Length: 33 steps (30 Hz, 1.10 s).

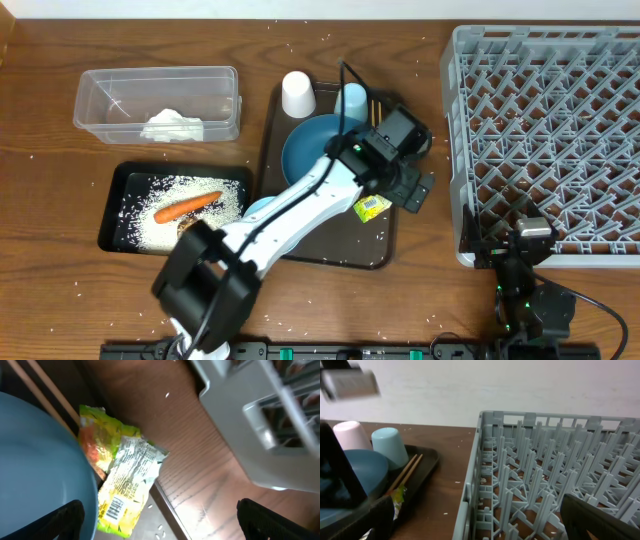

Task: Sort waste into correct bins and load items into the dishwasher rack
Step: 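Move the left gripper to the yellow snack wrapper on the brown tray, then grasp the yellow snack wrapper with the left gripper and lift it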

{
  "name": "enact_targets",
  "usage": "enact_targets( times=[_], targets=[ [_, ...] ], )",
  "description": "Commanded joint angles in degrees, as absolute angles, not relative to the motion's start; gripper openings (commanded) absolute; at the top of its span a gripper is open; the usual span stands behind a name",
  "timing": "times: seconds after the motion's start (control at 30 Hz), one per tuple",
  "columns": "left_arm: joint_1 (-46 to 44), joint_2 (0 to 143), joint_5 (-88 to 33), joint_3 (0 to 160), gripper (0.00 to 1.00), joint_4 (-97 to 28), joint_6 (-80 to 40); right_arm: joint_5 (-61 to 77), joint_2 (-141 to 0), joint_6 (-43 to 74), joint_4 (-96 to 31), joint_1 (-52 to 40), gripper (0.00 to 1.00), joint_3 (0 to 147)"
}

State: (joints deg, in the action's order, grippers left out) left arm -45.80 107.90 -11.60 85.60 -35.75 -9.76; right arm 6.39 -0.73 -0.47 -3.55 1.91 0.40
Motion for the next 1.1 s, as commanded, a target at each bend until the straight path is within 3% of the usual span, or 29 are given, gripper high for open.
enact_targets(
  times=[0.0, 0.33, 0.77, 1.07],
  targets=[
    [-46.39, 109.71, -10.79, 86.70, 0.98, -35.44, -6.37, 6.22, -0.75, -0.49, -3.70, 1.06, 0.99, 0.32],
    [-50.87, 111.68, -0.36, 86.59, 0.98, -32.40, -5.58, 6.22, -0.75, -0.49, -3.70, 1.06, 0.99, 0.32],
    [-51.11, 116.60, 1.21, 86.59, 0.99, -28.99, -2.22, 6.22, -0.75, -0.49, -3.70, 1.06, 0.99, 0.32],
    [-53.25, 117.97, 9.08, 86.59, 1.00, -26.17, 0.23, 6.22, -0.75, -0.49, -3.70, 1.06, 0.99, 0.32]
  ],
)
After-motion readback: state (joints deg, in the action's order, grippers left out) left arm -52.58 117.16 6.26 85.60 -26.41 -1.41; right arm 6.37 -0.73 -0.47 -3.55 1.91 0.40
